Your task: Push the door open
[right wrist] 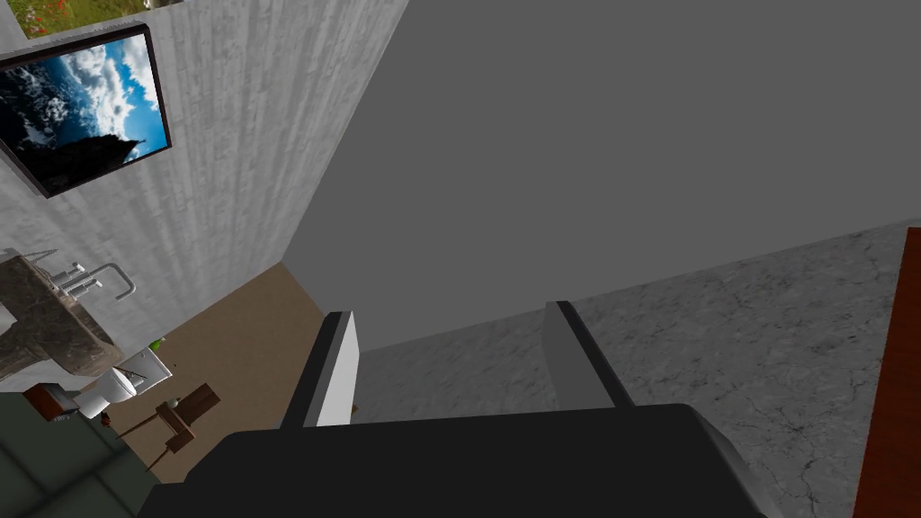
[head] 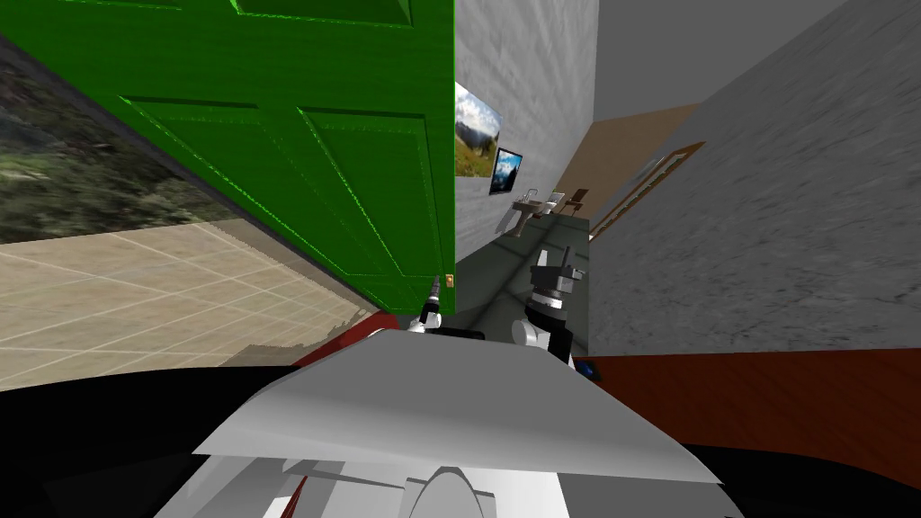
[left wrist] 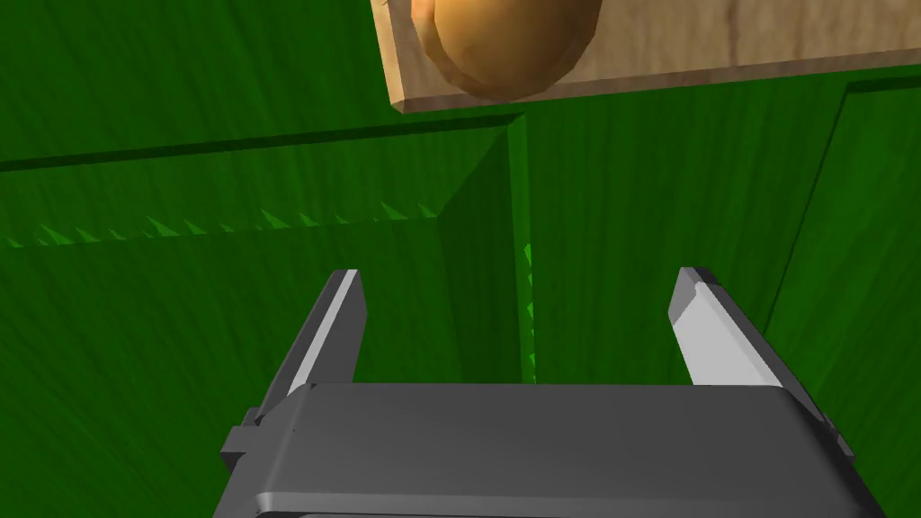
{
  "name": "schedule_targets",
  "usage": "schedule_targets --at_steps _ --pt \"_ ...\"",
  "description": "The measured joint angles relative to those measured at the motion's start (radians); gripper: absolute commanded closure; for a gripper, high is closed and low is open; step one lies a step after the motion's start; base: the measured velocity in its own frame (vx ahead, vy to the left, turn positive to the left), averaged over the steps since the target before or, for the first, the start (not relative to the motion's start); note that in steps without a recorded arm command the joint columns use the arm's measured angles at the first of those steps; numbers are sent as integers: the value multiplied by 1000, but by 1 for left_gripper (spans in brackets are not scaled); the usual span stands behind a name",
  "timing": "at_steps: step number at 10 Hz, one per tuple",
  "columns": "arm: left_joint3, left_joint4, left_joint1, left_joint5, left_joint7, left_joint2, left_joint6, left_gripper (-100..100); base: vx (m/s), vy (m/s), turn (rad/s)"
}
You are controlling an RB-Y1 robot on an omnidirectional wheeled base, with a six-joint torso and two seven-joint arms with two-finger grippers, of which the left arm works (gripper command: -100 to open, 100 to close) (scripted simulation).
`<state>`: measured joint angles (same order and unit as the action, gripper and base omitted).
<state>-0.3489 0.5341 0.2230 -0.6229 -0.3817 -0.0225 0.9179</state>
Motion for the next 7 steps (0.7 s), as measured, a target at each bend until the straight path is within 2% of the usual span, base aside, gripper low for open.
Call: schedule_targets --at_steps 2,3,4,5,7 --pt "3 4 -11 -2 -4 31 6 -100 106 -101 -1" --pt "3 -46 16 -2 8 53 24 -100 48 -58 -35" --pt "1 -28 6 -2 9 59 24 -100 13 -18 4" --pt "1 -24 4 -2 7 58 21 100 0 0 0" --pt "1 -29 5 -1 8 59 22 100 -5 6 -8"
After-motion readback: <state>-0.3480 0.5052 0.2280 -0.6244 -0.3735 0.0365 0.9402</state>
